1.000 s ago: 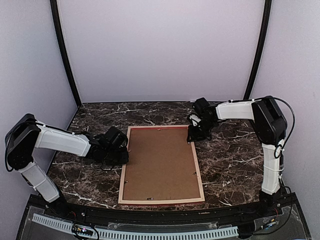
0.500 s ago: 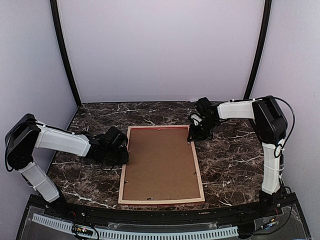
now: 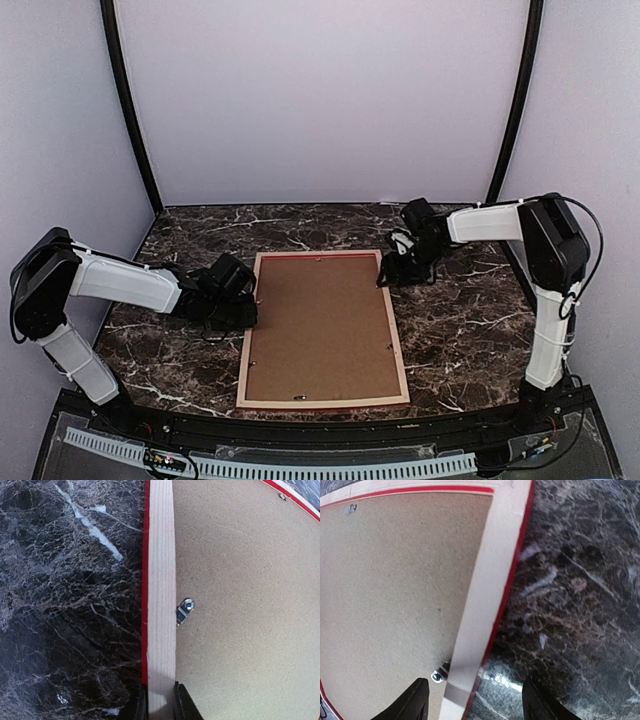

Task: Put the photo into the frame
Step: Press the fastener onto the backboard, then adjust the photo frame at the center of the board, then press the fastener onto the backboard.

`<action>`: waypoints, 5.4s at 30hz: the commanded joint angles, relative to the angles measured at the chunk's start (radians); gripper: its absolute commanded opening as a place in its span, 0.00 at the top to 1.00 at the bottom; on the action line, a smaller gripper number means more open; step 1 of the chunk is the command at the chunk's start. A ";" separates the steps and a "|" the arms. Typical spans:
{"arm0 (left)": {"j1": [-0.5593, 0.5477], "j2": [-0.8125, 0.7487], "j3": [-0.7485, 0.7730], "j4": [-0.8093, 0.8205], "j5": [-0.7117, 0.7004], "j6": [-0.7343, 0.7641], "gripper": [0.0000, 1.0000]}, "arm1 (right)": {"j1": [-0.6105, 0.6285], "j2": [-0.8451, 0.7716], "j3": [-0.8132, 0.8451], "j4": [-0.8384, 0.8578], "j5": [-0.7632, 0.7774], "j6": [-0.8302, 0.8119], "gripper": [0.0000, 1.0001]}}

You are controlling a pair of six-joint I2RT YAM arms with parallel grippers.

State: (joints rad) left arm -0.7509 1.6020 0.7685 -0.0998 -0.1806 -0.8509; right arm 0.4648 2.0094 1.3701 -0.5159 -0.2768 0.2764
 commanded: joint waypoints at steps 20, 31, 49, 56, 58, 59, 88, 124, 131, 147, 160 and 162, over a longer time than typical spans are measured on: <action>-0.002 -0.032 0.005 -0.090 -0.016 -0.020 1.00 | 0.130 -0.208 -0.348 0.155 0.079 0.144 0.48; -0.001 -0.083 0.078 -0.126 -0.058 0.094 0.24 | 0.118 -0.110 -0.245 0.073 0.160 -0.005 0.77; 0.038 0.164 0.481 -0.284 -0.068 0.542 0.20 | 0.071 -0.045 -0.074 -0.038 0.091 -0.362 0.87; 0.092 0.204 0.506 -0.315 -0.025 0.557 0.20 | 0.070 -0.031 -0.054 -0.020 0.076 -0.301 0.81; 0.097 0.207 0.504 -0.337 -0.028 0.540 0.20 | 0.063 -0.028 -0.052 -0.013 0.089 -0.244 0.81; 0.097 0.205 0.498 -0.347 -0.029 0.528 0.20 | 0.056 -0.026 -0.053 -0.010 0.093 -0.209 0.81; 0.099 0.116 0.237 -0.129 0.081 0.169 0.26 | 0.106 -0.155 -0.354 0.302 0.009 0.242 0.80; 0.166 0.188 0.276 -0.105 -0.008 0.238 0.69 | 0.042 -0.006 -0.051 0.260 0.111 0.218 0.42; 0.166 0.195 0.281 -0.101 -0.006 0.241 0.71 | 0.030 0.064 0.000 0.240 0.105 0.195 0.43; 0.166 0.200 0.283 -0.103 -0.008 0.248 0.74 | 0.043 0.085 0.028 0.157 0.143 0.117 0.45; 0.166 0.202 0.281 -0.104 -0.009 0.251 0.74 | 0.066 0.125 0.092 0.113 0.181 0.081 0.45; 0.165 0.203 0.281 -0.103 -0.007 0.251 0.75 | 0.071 0.131 0.102 0.100 0.192 0.072 0.45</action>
State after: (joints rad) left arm -0.5907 1.8015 1.0374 -0.2031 -0.1776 -0.6117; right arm 0.5224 2.0987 1.4517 -0.3645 -0.1215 0.3714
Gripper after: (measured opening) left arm 0.255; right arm 0.548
